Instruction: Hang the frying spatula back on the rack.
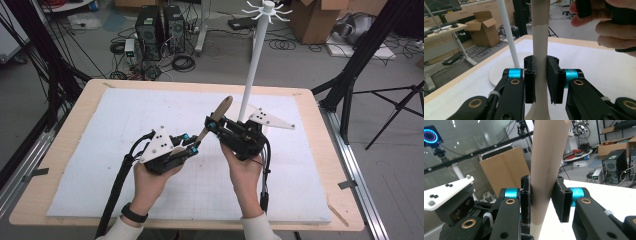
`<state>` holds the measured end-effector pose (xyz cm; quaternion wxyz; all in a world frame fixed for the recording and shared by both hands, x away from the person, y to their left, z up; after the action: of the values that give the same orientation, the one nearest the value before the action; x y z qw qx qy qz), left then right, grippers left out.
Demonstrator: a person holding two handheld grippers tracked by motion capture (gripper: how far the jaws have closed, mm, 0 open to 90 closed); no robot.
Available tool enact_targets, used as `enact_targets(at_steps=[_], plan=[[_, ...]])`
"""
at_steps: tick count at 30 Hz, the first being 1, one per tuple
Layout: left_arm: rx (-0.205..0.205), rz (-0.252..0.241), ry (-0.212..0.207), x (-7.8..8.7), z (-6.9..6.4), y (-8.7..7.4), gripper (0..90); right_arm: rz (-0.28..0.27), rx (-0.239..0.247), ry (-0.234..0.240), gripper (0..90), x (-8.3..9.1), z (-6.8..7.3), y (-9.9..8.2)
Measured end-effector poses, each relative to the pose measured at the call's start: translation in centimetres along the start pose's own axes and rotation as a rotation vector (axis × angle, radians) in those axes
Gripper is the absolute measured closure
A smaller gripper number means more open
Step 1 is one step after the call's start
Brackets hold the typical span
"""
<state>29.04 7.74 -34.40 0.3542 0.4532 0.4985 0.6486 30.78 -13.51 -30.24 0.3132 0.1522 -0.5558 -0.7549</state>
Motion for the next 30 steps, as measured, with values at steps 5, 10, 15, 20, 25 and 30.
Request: enact_targets(at_steps=[5, 10, 15, 20, 25, 30], plan=[[0.005, 0.006, -0.013, -0.2, 0.2, -0.2, 77.2, 0.014, 0.035, 0.011, 71.0, 0.0, 0.0, 0.0], [-0.003, 0.018, -0.05, 0.0, 0.2, 0.0, 67.4, 0.046, 0.085, 0.072, 71.1, -0.1, -0.1, 0.0], [0.008, 0.003, -0.112, 1.1, 0.7, 0.6, 54.8, 0.078, 0.134, 0.146, 71.4, -0.2, 0.1, -0.1], [0.05, -0.022, -0.232, 2.6, 1.6, 0.8, 46.8, 0.088, 0.143, 0.228, 71.8, 0.1, 0.1, 0.1], [0.066, -0.051, -0.368, 2.9, 1.9, 0.9, 42.6, 0.101, 0.149, 0.326, 71.9, 0.3, 0.2, 0.4], [0.056, -0.08, -0.509, 2.5, 1.8, 0.9, 41.2, 0.117, 0.157, 0.429, 71.9, 0.5, 0.6, 0.6]])
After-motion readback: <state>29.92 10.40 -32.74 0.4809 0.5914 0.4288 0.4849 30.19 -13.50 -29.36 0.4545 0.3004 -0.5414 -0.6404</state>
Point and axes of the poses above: each handheld gripper's, and its own axes: x roughly backward along the jaws, y roughly out of its top, z roughly to its left, the point moved 2 cm from there along -x, roughly forward along the jaws, and after that the axes turned 15 degrees about -y, right-handed, at the moved point
